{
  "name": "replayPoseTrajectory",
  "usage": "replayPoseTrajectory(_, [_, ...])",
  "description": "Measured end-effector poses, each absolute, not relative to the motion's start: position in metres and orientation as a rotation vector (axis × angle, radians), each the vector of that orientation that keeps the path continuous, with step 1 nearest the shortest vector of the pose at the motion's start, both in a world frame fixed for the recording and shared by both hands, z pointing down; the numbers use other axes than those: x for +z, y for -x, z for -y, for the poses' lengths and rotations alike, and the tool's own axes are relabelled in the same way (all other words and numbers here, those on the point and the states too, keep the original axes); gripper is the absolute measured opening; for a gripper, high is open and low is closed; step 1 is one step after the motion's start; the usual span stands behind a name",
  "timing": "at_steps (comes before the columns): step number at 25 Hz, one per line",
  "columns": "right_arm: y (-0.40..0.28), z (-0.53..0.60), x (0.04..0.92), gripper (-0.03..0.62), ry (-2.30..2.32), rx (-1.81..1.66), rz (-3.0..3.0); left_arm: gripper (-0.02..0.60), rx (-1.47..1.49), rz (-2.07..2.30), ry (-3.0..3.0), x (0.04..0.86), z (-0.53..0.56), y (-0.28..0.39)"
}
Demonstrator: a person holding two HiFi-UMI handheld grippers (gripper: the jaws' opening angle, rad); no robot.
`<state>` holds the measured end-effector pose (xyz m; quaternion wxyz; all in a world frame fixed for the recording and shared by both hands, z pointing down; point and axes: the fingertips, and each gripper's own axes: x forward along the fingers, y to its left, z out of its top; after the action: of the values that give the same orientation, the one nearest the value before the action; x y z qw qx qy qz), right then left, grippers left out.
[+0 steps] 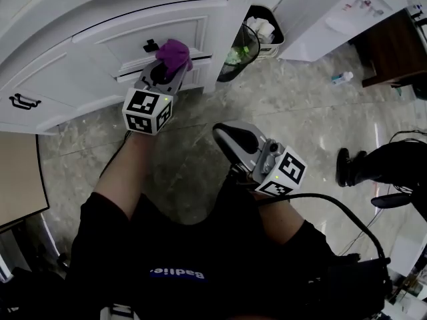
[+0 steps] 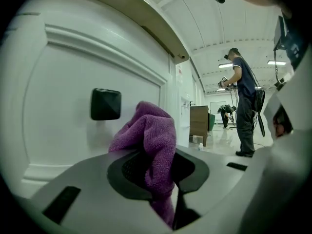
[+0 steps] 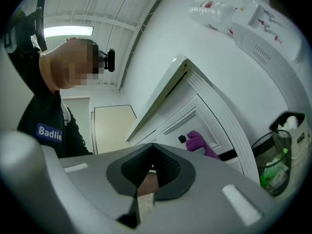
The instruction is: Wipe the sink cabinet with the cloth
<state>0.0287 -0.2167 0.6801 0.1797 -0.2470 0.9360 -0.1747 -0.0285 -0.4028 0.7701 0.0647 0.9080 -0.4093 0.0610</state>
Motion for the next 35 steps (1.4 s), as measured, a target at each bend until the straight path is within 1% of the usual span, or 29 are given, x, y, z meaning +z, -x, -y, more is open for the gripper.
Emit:
replayPoseTrajectory(6, [-0.038, 0.21, 0.669, -0.006, 0.722, -0.474, -2.624, 0.087, 0.222, 1.132, -2.797, 0.765, 0.407, -0.026])
replayPoseTrajectory(11, [-0.043, 0.209, 0.666, -0.006, 0.745, -0.468, -2.622, 0.087, 0.229, 1.103, -2.812, 0.761, 0.403, -0.039])
replayPoseTrajectory(16, [-0.029, 0.213, 0.669, -0.006, 0.728, -0.478, -2.629, 0.087, 0.153, 1.084, -2.854, 0.738, 0.381, -0.018])
replayPoseTrajectory(19, [-0.016, 0.215, 0.681, -0.006, 0.736, -0.544, -2.659, 0.087, 0.089, 1.039, -2.894, 0.718, 0.352, 0.001])
replayPoseTrajectory(22, [-0.007, 0.223, 0.691, -0.006, 0.786, -0.614, -2.691, 0.087, 0.014, 1.006, -2.947, 0.685, 0.327, 0.024])
replayPoseTrajectory(25, [0.005, 0.225, 0.683, -0.006, 0.826, -0.665, -2.747, 0.087, 0.016, 1.043, -2.982, 0.647, 0.301, 0.056])
replayPoseTrajectory(28, [0.01, 0.22, 0.651, -0.006, 0.857, -0.717, -2.788, 0.087, 0.091, 1.091, -2.951, 0.613, 0.271, 0.083])
replayPoseTrajectory(31, [0.014, 0.217, 0.601, -0.006, 0.883, -0.745, -2.808, 0.087, 0.151, 1.113, -2.88, 0.576, 0.241, 0.104])
replayPoseTrajectory(35, [0.022, 0.21, 0.526, -0.006, 0.906, -0.812, -2.766, 0.087, 0.203, 1.056, -2.812, 0.509, 0.191, 0.112])
